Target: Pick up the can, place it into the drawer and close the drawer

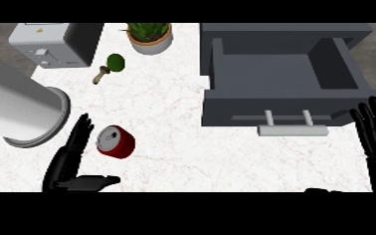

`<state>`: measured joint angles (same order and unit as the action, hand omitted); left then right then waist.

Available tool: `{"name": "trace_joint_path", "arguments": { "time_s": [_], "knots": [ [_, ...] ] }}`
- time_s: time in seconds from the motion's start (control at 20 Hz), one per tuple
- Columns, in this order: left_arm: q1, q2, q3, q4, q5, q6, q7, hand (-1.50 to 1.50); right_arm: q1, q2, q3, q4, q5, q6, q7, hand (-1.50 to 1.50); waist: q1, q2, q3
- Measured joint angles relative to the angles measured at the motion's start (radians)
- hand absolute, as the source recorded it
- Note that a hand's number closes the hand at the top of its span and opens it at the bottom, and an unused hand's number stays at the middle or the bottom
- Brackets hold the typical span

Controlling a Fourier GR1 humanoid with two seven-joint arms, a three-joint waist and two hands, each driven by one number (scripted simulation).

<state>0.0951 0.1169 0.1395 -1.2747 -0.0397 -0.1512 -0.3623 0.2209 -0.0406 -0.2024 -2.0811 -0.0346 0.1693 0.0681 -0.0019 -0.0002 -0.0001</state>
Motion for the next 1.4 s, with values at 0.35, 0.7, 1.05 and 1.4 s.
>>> {"name": "trace_joint_path", "arguments": {
  "time_s": [0.35, 0.7, 1.05, 1.4],
  "knots": [
    [-0.040, 0.011, 0.020, 0.089, 0.007, -0.004, -0.031, -1.50, 0.060, 0.007, -0.029, -0.035, -0.025, 0.039, -0.016, -1.50, -0.001, 0.000, 0.000],
    [-0.108, -0.004, 0.015, 0.202, -0.008, 0.022, -0.085, -1.50, 0.026, 0.001, -0.041, -0.028, -0.030, 0.031, 0.015, -1.50, -0.001, 0.000, 0.000],
    [-0.193, -0.006, 0.022, 0.275, 0.002, 0.048, -0.069, -1.50, 0.030, 0.020, -0.013, -0.038, -0.009, 0.019, 0.013, -1.50, -0.002, 0.000, 0.000],
    [-0.211, -0.022, 0.001, 0.304, 0.000, 0.063, -0.083, -1.50, 0.040, 0.001, -0.065, -0.053, -0.058, 0.054, 0.026, -1.50, -0.002, 0.000, 0.000]
  ]
}}
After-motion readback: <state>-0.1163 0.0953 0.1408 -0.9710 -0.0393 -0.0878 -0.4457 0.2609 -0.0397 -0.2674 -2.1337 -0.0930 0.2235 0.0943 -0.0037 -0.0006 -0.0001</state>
